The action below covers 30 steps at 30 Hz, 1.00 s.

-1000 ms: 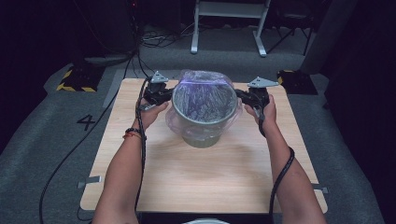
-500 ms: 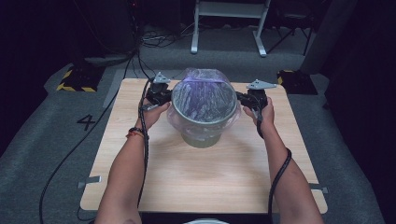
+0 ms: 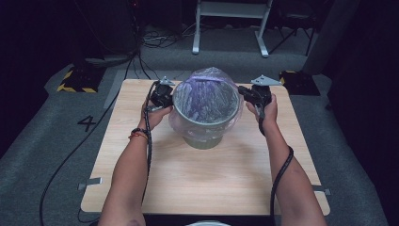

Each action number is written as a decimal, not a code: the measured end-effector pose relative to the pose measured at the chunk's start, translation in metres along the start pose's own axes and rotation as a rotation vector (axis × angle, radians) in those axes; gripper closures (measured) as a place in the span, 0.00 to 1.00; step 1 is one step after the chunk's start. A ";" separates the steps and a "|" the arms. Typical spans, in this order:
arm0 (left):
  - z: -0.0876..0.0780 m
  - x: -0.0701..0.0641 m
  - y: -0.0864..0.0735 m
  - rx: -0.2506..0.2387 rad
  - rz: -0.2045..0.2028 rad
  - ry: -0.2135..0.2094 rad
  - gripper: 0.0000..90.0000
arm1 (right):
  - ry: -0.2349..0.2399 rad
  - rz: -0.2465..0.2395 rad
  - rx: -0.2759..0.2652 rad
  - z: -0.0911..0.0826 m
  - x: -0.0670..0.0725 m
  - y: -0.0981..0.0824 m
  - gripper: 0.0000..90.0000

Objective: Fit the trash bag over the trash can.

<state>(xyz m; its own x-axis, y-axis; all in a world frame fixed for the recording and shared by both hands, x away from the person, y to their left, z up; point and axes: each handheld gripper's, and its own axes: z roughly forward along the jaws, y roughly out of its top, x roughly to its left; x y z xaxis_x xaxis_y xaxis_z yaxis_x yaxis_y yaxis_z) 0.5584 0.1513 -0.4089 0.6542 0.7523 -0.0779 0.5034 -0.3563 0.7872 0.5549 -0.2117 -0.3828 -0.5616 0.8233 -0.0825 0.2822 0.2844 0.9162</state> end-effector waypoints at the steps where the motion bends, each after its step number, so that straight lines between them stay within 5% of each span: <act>1: 0.000 0.000 0.000 0.000 0.000 0.000 1.00 | -0.007 0.004 -0.002 0.001 0.000 0.002 0.97; 12: 0.005 0.004 -0.008 0.062 0.007 -0.002 1.00 | -0.018 -0.020 0.018 0.008 -0.001 0.017 0.97; 16: 0.005 0.002 -0.008 0.079 0.014 0.000 1.00 | 0.004 0.029 0.049 0.016 -0.010 0.012 0.98; 23: -0.001 0.000 -0.014 0.048 0.034 0.008 0.98 | 0.019 0.076 0.101 0.025 -0.019 -0.007 1.00; 30: -0.018 -0.001 -0.029 -0.030 0.020 0.018 0.86 | 0.027 0.053 0.107 0.014 -0.018 -0.025 0.97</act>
<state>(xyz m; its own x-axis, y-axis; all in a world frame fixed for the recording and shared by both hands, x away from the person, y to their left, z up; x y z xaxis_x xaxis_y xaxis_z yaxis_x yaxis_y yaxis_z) 0.5334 0.1706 -0.4208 0.6541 0.7547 -0.0510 0.4727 -0.3552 0.8064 0.5684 -0.2266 -0.4097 -0.5639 0.8255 -0.0230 0.3931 0.2928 0.8716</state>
